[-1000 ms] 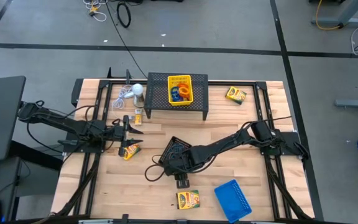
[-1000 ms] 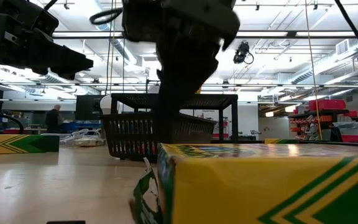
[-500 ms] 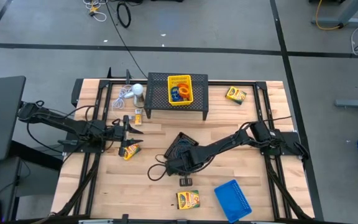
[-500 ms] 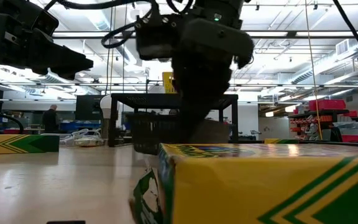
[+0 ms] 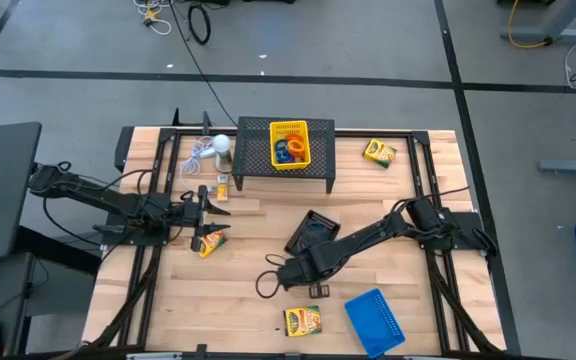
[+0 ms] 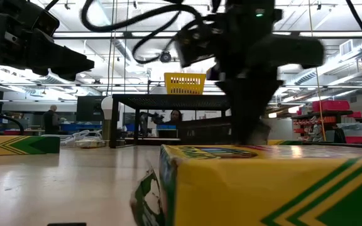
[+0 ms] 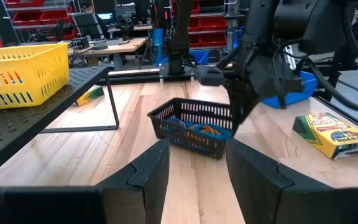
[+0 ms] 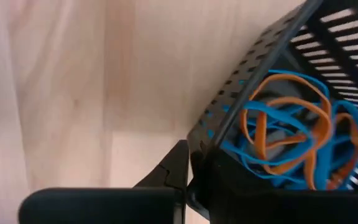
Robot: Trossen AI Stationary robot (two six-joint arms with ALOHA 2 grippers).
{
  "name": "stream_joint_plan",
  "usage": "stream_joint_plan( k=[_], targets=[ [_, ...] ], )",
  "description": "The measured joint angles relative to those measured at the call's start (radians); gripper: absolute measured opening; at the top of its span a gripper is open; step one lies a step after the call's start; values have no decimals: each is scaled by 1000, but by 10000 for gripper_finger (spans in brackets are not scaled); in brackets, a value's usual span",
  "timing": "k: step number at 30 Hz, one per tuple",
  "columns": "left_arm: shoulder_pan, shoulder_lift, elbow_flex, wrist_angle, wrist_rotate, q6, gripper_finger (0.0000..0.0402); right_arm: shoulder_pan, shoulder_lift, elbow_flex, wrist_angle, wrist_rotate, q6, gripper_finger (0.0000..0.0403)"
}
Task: Pick & Place Office Desk Supplies
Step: Put the black basket on the shelf
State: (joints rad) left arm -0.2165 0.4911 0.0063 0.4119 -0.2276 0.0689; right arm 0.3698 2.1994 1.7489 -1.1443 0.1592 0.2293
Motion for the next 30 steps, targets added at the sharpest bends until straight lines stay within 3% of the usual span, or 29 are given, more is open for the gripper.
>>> stream_joint_plan(
  k=[10, 22, 30],
  targets=[
    [0, 0, 0, -2, 0, 1, 164, 41, -81, -2, -34, 74, -11, 24],
    [0, 0, 0, -3, 0, -11, 164, 20, -85, -2, 161, 102, -457, 24],
    [0, 0, 0, 22, 4, -218, 164, -54, -85, -2, 185, 84, -534, 24]
  ],
)
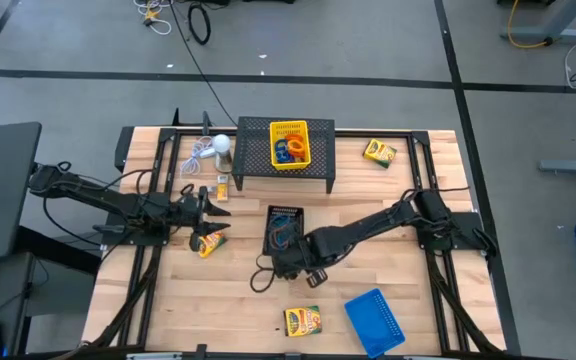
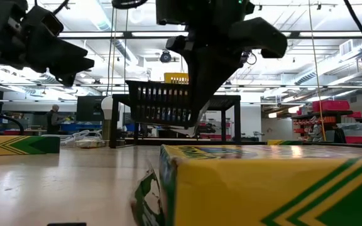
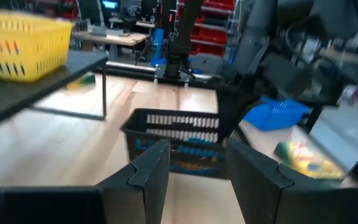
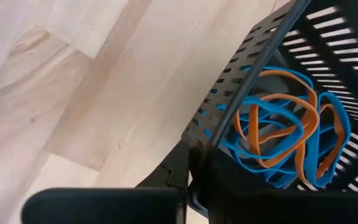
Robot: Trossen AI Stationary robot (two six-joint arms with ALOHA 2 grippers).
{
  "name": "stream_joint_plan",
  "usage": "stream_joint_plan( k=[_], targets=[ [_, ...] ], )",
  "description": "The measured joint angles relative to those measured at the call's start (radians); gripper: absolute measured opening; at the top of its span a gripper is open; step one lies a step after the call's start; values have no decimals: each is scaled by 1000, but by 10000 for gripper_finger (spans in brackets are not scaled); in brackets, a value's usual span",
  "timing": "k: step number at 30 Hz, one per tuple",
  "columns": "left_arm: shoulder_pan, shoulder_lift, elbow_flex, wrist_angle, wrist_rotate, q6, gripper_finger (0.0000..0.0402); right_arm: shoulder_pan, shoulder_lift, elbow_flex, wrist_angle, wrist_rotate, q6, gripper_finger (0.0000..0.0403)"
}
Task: Pick & Place Office Desk Supplies
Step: Put the black basket on the shelf
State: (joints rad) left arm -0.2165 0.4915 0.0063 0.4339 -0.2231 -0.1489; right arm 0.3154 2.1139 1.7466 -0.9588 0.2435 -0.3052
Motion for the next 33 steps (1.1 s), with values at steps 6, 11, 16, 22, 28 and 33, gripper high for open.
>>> stream_joint_plan(
  k=[6, 11, 16, 22, 28, 33],
  targets=[
    [0, 24, 0, -5, 93, -156, 172, -22, 3, 0, 31, -37, -27, 71],
    [0, 75, 0, -3, 86, -128, 209, -21, 5, 0, 70, -37, -25, 156],
    [0, 156, 22, -7, 110, -96, 250, -11, 5, 0, 66, -37, -14, 208],
    [-6, 307, 109, -9, 91, 41, 259, 26, 5, 0, 2, 7, -14, 213],
    [-59, 519, 293, -154, 85, 282, 256, 62, 5, 0, -105, 122, 8, 211],
    [-90, 725, 515, -442, 9, 463, 255, 67, 4, 0, -194, 126, 72, 212]
  ],
)
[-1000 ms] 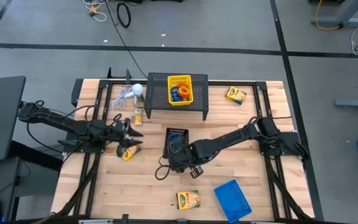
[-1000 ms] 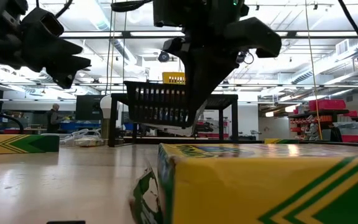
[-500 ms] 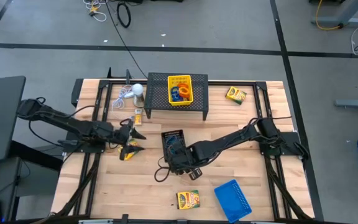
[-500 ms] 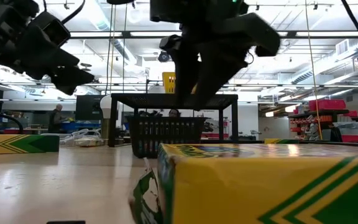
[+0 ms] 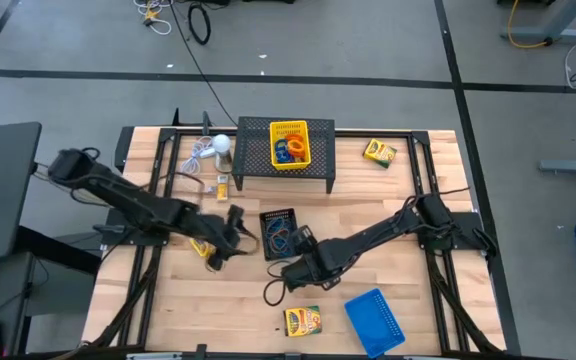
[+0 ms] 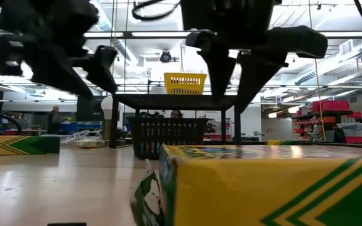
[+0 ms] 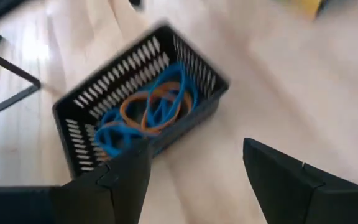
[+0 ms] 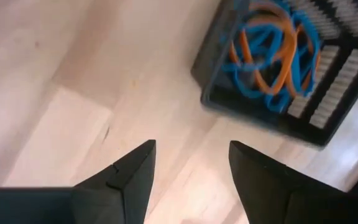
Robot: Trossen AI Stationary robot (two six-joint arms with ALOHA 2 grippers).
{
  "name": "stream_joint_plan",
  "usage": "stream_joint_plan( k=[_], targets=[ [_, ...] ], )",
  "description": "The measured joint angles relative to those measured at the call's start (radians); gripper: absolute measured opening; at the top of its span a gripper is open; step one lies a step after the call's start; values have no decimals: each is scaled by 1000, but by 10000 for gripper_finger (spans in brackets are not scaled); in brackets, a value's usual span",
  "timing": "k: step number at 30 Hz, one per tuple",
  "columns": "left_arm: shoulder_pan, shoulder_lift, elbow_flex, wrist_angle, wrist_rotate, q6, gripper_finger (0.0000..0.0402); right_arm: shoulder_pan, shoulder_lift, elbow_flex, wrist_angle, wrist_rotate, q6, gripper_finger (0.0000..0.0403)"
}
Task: Pick & Place Office Desk Supplies
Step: Put the black basket on the shelf
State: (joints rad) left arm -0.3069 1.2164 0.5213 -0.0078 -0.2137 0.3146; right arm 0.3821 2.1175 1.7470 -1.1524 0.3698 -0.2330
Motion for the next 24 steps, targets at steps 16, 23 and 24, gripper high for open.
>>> stream_joint_plan(
  k=[16, 23, 24],
  targets=[
    [53, 396, 366, -366, -167, 370, 255, -18, -116, -94, 77, -227, 123, 213],
    [59, 396, 366, -359, -145, 408, 255, -59, -381, -290, 497, -384, 55, 213],
    [60, 396, 366, -355, -130, 409, 255, -69, -431, -326, 540, -388, 55, 213]
  ],
)
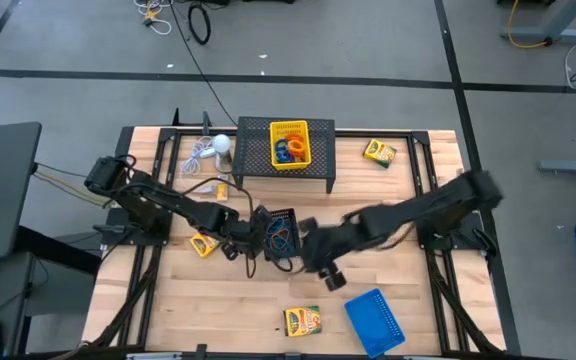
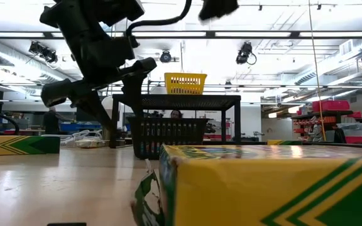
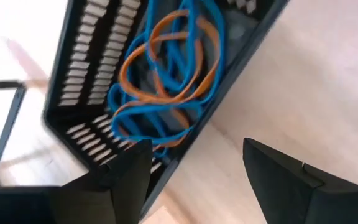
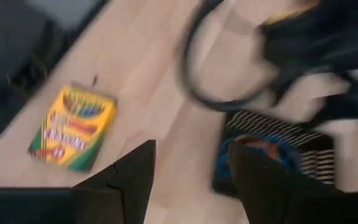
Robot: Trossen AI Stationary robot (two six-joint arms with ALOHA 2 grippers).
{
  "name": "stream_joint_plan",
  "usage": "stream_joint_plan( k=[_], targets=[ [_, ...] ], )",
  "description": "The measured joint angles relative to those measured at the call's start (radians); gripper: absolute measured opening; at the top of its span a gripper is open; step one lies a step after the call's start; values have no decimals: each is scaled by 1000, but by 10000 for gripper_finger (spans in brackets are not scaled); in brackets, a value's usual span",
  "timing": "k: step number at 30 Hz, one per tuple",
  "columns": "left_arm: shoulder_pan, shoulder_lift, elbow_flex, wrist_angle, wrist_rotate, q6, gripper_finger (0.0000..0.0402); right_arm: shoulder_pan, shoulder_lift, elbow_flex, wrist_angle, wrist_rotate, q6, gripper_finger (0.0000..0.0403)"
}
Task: Pick & Place Office Desk Supplies
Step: Put the black basket on the shelf
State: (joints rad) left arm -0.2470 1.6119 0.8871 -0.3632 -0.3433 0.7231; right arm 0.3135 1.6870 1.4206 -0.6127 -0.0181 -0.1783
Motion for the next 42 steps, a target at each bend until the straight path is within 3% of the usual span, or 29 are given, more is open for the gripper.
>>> stream_joint_plan(
  k=[3, 9, 16, 22, 29, 33, 42],
  targets=[
    [7, 0, 0, -1, 15, 7, 255, -24, -156, -114, 108, 11, 0, 213],
    [20, 0, 0, 25, 36, 58, 249, -28, -456, -356, 220, 168, 31, 213],
    [40, 80, 0, 74, 97, 160, 235, 2, -679, -586, 257, 284, 159, 213],
    [37, 141, 2, 104, 25, 275, 179, 27, -730, -683, 259, 304, 220, 213],
    [38, 134, -1, 103, -94, 289, 17, 37, -730, -710, 250, 304, 227, 213],
    [31, 133, 0, 93, -142, 291, 6, 37, -731, -710, 247, 303, 223, 213],
    [-43, 82, 0, -61, -105, 231, 3, 37, -730, -710, 222, 299, 216, 213]
  ],
)
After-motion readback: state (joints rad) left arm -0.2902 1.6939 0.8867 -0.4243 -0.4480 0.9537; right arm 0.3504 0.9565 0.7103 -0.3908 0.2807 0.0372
